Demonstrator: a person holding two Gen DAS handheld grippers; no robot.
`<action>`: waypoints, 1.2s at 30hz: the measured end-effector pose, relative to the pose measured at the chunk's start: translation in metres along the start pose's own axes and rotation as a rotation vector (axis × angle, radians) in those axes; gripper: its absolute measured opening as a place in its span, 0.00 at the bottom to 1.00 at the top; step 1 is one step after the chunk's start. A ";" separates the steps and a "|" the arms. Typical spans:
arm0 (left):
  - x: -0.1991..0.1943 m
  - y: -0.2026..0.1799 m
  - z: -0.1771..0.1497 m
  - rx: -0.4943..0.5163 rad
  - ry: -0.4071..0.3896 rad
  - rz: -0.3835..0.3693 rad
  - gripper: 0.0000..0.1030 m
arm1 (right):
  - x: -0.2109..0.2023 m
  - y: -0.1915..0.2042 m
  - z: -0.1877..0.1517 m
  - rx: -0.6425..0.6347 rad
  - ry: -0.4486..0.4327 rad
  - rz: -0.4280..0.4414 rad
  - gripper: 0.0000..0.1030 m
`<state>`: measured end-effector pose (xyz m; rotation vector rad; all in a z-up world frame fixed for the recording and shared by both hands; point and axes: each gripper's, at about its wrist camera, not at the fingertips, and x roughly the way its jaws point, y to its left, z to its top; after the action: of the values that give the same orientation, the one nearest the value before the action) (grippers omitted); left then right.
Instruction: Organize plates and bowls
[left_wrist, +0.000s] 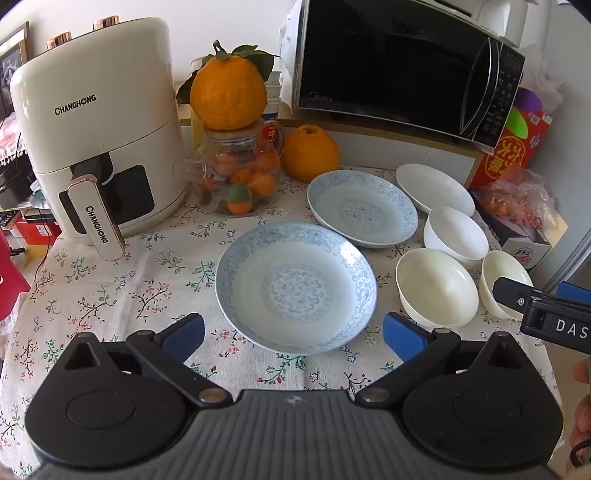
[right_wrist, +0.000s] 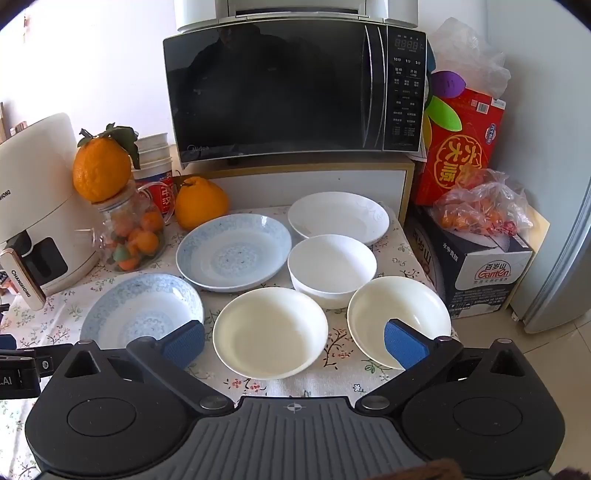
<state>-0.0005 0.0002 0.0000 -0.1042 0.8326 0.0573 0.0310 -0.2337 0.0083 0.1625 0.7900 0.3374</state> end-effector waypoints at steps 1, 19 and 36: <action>0.000 0.001 0.000 -0.004 -0.003 0.001 1.00 | 0.000 0.000 0.000 -0.004 -0.002 -0.001 1.00; 0.004 0.003 0.000 -0.047 0.025 -0.039 1.00 | 0.003 0.010 0.000 -0.073 -0.010 -0.089 1.00; 0.006 0.008 0.002 -0.055 0.027 -0.051 1.00 | 0.004 0.011 -0.004 -0.098 0.000 -0.155 1.00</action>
<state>0.0039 0.0080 -0.0037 -0.1784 0.8548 0.0307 0.0281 -0.2222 0.0062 0.0091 0.7791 0.2288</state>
